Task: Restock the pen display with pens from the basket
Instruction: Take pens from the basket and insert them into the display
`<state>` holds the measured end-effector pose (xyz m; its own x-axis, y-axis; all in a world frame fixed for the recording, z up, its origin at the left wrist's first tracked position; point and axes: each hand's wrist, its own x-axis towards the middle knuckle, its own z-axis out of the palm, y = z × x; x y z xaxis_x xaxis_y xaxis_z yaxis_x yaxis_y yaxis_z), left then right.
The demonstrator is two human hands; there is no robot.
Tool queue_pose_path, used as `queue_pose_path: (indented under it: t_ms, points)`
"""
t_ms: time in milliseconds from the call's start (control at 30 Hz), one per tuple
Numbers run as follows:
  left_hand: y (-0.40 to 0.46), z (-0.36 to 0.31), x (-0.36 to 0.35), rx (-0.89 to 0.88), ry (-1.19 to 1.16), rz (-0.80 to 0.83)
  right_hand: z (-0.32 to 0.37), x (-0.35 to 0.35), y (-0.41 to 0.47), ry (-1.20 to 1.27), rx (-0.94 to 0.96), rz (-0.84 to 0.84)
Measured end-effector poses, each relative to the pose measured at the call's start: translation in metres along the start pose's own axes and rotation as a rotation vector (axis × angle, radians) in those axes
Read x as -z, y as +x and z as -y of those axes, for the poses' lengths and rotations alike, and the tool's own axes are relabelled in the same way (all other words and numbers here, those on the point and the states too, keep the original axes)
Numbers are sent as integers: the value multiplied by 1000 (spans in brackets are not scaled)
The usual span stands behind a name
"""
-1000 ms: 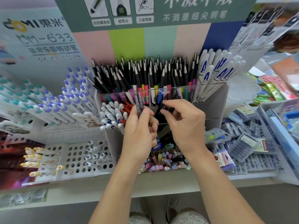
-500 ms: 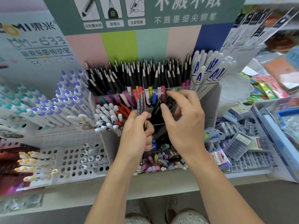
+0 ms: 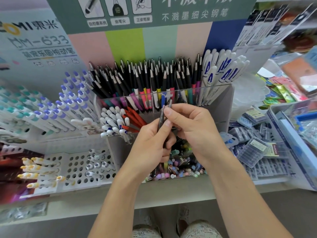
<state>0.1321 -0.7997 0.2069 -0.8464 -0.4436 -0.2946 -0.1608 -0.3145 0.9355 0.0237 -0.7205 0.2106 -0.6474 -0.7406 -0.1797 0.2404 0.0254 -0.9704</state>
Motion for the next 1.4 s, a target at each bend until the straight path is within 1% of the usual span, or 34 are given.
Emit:
queue_pose_path:
  t_ms: [67, 133, 200, 233, 267, 300, 367, 467, 500, 533, 667, 767, 867, 1000, 1067, 1167, 1300, 1333, 1400]
  points:
    - [-1, 0, -2, -36, -11, -54, 1, 2, -1, 85, -51, -8]
    - [-1, 0, 1, -88, 85, -193, 6, 8, -1, 250, -33, -83]
    - [-2, 0, 10, -136, 213, -344, 13, 16, 0, 408, 82, -178]
    - [-3, 0, 15, -155, 259, -389, 15, 21, 3, 399, 169, -232]
    - [-4, 1, 19, -164, 294, -417, 16, 25, 6, 315, 255, -290]
    - [-4, 1, 22, -154, 319, -437, 16, 26, 9, 182, 325, -340]
    - [-5, 1, 23, -92, 305, -459, 9, 23, 11, -92, 412, -393]
    - [-2, -2, 18, -41, 7, -414, -10, 12, 9, -380, 468, -410]
    - [-1, -2, 17, -44, -35, -398, -17, 8, 8, -471, 493, -408]
    - [-1, -2, 16, -54, -25, -391, -24, 6, 8, -546, 529, -401]
    - [-3, 3, 14, -142, 61, -387, -40, 2, 12, -715, 695, -374]
    - [-2, 7, 17, -160, 106, -382, -40, 2, 13, -767, 748, -398]
    - [1, 11, 18, -131, 112, -393, -38, 3, 14, -819, 775, -363]
    - [6, 14, 17, -31, -25, -370, -40, 9, 17, -897, 796, -292]
    - [7, 13, 17, -24, -61, -333, -37, 13, 16, -838, 751, -277]
    - [6, 10, 14, -91, -64, -239, -21, 12, 8, -651, 629, -280]
    - [5, 5, 6, -119, -11, -83, 0, 2, -1, -220, 273, -162]
    - [6, 4, 5, -114, -5, -73, -1, 2, -2, -123, 203, -160]
    - [9, 4, 5, -135, 64, -107, -6, 4, 0, -6, 115, -170]
